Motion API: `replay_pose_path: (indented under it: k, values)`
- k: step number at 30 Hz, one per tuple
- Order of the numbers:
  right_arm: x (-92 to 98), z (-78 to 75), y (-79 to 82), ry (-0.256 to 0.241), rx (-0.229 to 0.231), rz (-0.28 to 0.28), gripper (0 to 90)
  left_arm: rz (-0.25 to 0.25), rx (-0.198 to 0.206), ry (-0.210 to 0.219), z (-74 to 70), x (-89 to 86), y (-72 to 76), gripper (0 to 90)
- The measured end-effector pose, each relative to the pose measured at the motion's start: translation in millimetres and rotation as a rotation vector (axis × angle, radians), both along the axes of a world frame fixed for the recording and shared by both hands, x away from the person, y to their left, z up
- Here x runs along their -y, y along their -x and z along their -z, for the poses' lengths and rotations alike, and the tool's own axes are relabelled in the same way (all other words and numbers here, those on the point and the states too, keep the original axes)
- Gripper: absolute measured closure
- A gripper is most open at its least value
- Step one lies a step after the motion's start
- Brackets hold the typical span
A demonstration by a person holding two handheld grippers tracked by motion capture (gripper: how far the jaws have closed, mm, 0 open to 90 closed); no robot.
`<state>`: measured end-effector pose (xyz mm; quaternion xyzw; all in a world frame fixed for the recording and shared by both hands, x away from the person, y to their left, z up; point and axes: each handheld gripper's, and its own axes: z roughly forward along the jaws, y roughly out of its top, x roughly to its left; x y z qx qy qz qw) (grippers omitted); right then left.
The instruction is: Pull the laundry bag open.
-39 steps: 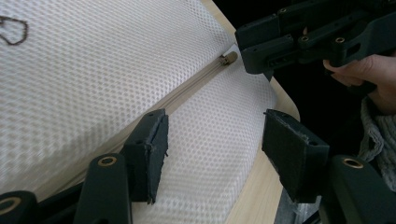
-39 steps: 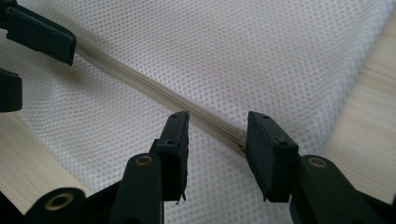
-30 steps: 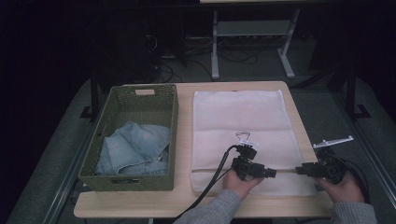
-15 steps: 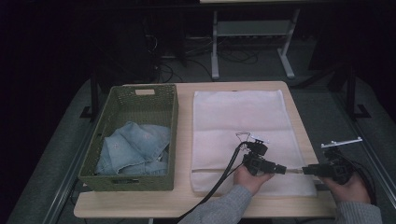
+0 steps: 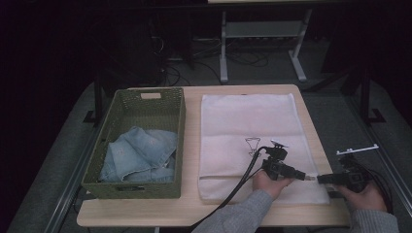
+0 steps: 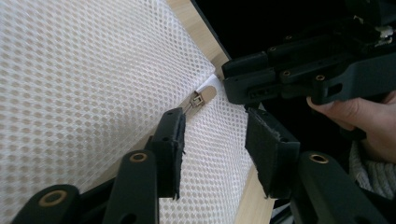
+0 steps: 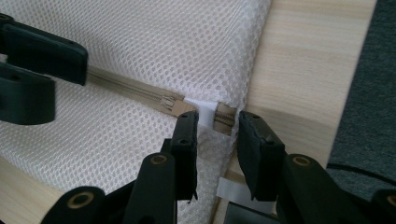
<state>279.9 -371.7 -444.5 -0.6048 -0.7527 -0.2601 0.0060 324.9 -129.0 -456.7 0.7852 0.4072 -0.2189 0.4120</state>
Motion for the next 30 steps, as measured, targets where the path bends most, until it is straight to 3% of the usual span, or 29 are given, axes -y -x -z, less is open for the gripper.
replay_pose_path:
  k: [9, 14, 19, 30]
  values:
    - [2.1, 7.8, -1.2, -0.027, -0.018, 0.009, 68.1, -0.008, -0.042, -0.008, 12.3, 11.3, -2.9, 60.5]
    - [2.1, 8.6, -0.8, -0.028, -0.018, -0.001, 76.8, -0.008, -0.056, -0.004, 16.7, 18.3, -3.1, 60.7]
    - [0.0, 1.0, 1.1, -0.025, 0.008, -0.019, 82.1, -0.026, -0.098, 0.034, 20.2, 20.1, -6.1, 60.8]
    - [-4.8, -16.3, 6.2, -0.042, 0.077, -0.037, 83.0, -0.050, -0.170, 0.112, 24.2, 17.5, -11.4, 59.1]
